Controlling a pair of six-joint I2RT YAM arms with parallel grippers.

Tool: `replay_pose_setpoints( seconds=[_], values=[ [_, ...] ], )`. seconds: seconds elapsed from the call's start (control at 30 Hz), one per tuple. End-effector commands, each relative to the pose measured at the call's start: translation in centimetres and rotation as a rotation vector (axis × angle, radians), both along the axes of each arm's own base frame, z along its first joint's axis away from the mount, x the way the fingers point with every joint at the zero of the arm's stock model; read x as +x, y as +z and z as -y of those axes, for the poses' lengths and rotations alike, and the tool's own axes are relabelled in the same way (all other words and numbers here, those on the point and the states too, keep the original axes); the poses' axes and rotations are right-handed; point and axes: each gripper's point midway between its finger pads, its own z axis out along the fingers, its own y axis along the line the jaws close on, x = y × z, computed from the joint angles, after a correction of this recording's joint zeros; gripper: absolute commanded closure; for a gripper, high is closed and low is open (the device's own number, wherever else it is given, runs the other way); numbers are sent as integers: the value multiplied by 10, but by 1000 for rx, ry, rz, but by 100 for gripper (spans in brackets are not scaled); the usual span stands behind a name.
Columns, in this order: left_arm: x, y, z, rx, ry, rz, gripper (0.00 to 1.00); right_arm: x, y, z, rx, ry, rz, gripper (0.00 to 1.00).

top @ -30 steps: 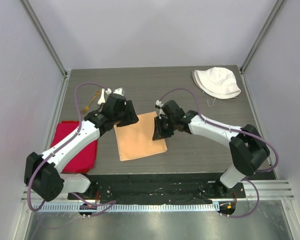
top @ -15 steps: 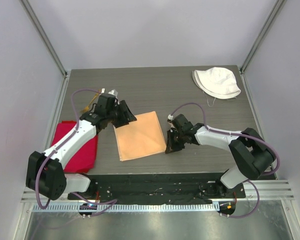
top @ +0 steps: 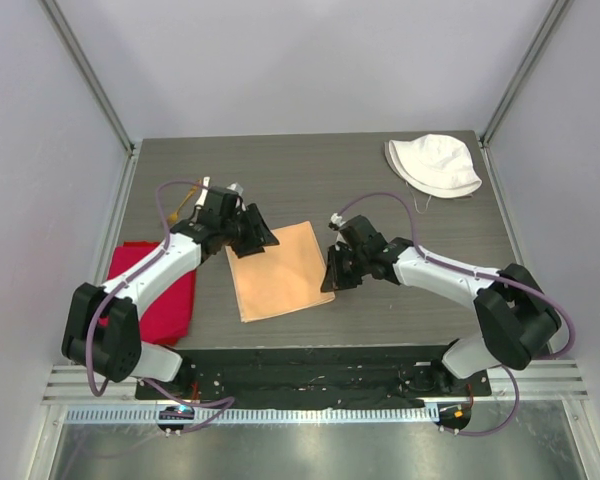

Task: Fold the napkin into a case and place the utensils inside
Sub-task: Turn over the upper triangle folded napkin at the center of the board.

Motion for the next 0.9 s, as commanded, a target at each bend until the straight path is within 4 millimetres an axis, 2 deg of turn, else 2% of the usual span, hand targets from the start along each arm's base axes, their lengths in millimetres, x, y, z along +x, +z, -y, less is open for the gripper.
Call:
replay_pose_setpoints(
  seconds=[0.0,0.23,0.37,0.43,0.53,0.63,0.67,0.77,0.8,0.83,0.87],
  values=[
    [6,7,7,-51,-6,25,48,4,5,-5,14,-11,9,94],
    [7,6,4,-37,1,24,48,-1,-9,-27,84,52,-24,95],
    [9,1,4,-32,4,17,49,2,-38,-22,35,32,-52,98],
    [8,-1,3,-26,2,13,52,3,-52,-10,-15,10,-44,99],
    [8,-2,1,-12,5,15,52,9,-73,19,-90,-44,-55,99],
    [10,-5,0,0,0,13,52,22,-91,60,-166,-138,-79,99],
    [10,-5,1,2,-2,10,52,35,-94,79,-175,-203,-85,99],
    [12,-12,2,17,-13,-14,52,67,-99,106,-239,-298,-48,98],
    [13,-14,3,18,-13,-22,52,94,-86,107,-238,-327,-11,98],
    [15,-16,4,17,-14,-28,52,105,-96,113,-280,-334,-17,98],
    [17,-18,5,19,-11,-29,53,120,-92,113,-296,-338,8,97]
  ],
)
